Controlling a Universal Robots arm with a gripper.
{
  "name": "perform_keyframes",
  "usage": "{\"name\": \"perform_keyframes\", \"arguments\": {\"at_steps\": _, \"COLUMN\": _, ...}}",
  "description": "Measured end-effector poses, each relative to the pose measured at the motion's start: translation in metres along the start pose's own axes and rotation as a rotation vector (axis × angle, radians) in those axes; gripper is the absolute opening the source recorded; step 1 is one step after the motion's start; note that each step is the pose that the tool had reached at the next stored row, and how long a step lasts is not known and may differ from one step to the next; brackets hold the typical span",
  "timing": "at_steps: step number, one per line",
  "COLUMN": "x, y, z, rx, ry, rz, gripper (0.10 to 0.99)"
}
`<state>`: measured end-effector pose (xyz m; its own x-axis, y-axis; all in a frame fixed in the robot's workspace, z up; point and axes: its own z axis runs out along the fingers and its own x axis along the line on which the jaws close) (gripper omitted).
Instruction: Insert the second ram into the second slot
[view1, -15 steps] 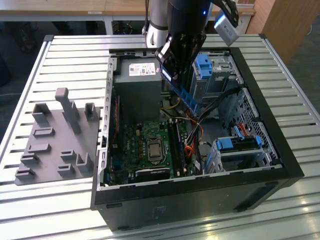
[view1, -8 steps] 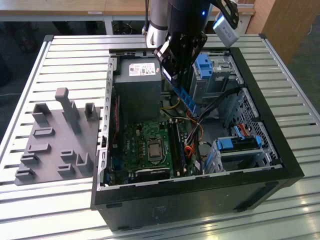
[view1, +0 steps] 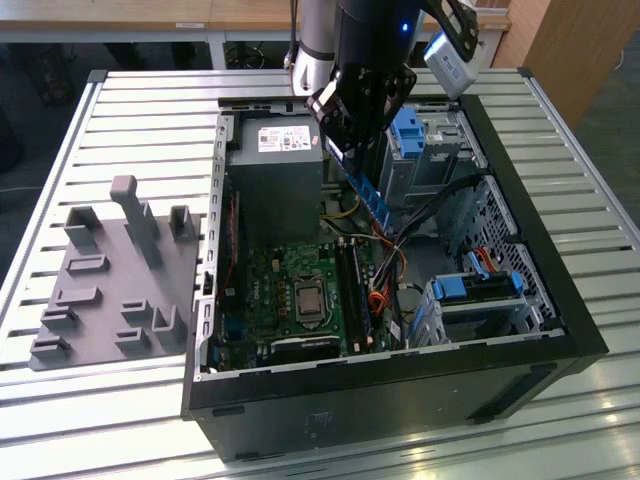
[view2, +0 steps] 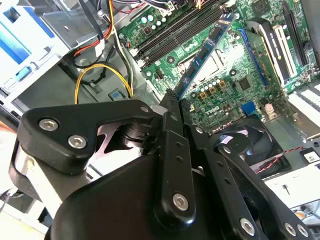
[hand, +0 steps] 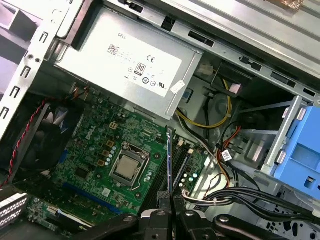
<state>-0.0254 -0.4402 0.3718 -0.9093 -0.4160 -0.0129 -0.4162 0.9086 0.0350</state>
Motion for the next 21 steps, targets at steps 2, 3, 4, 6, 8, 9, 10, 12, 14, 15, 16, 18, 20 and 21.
{"name": "perform_keyframes", "arguments": {"at_steps": 2, "x": 0.0000, "y": 0.0000, "z": 0.0001, "rx": 0.001, "ry": -0.0004, "rz": 0.015, "gripper": 0.137}}
{"name": "perform_keyframes", "arguments": {"at_steps": 3, "x": 0.0000, "y": 0.0000, "z": 0.0002, "rx": 0.001, "ry": -0.0006, "rz": 0.023, "gripper": 0.137}}
{"name": "perform_keyframes", "arguments": {"at_steps": 4, "x": 0.0000, "y": 0.0000, "z": 0.0002, "rx": 0.001, "ry": -0.0008, "rz": 0.030, "gripper": 0.137}}
{"name": "perform_keyframes", "arguments": {"at_steps": 6, "x": 0.0000, "y": 0.0000, "z": 0.0003, "rx": 0.002, "ry": -0.0010, "rz": 0.046, "gripper": 0.137}}
{"name": "perform_keyframes", "arguments": {"at_steps": 8, "x": 0.0000, "y": 0.0000, "z": 0.0006, "rx": 0.004, "ry": -0.0011, "rz": 0.065, "gripper": 0.137}}
{"name": "perform_keyframes", "arguments": {"at_steps": 9, "x": 0.0000, "y": 0.0000, "z": 0.0007, "rx": 0.005, "ry": -0.0008, "rz": 0.077, "gripper": 0.137}}
{"name": "perform_keyframes", "arguments": {"at_steps": 10, "x": 0.0000, "y": 0.0000, "z": 0.0009, "rx": 0.007, "ry": -0.0008, "rz": 0.090, "gripper": 0.137}}
{"name": "perform_keyframes", "arguments": {"at_steps": 12, "x": 0.0000, "y": 0.0000, "z": 0.0014, "rx": 0.008, "ry": -0.0012, "rz": 0.122, "gripper": 0.137}}
{"name": "perform_keyframes", "arguments": {"at_steps": 14, "x": 0.0000, "y": 0.0000, "z": 0.0019, "rx": 0.010, "ry": -0.0018, "rz": 0.157, "gripper": 0.137}}
{"name": "perform_keyframes", "arguments": {"at_steps": 15, "x": 0.0000, "y": 0.0000, "z": 0.0021, "rx": 0.011, "ry": -0.0021, "rz": 0.175, "gripper": 0.137}}
{"name": "perform_keyframes", "arguments": {"at_steps": 16, "x": 0.0000, "y": -0.0001, "z": 0.0024, "rx": 0.011, "ry": -0.0026, "rz": 0.192, "gripper": 0.137}}
{"name": "perform_keyframes", "arguments": {"at_steps": 18, "x": 0.0000, "y": -0.0001, "z": 0.0028, "rx": 0.012, "ry": -0.0034, "rz": 0.224, "gripper": 0.137}}
{"name": "perform_keyframes", "arguments": {"at_steps": 20, "x": 0.0000, "y": -0.0001, "z": 0.0031, "rx": 0.013, "ry": -0.0041, "rz": 0.251, "gripper": 0.137}}
{"name": "perform_keyframes", "arguments": {"at_steps": 21, "x": 0.0000, "y": -0.0001, "z": 0.0032, "rx": 0.013, "ry": -0.0044, "rz": 0.261, "gripper": 0.137}}
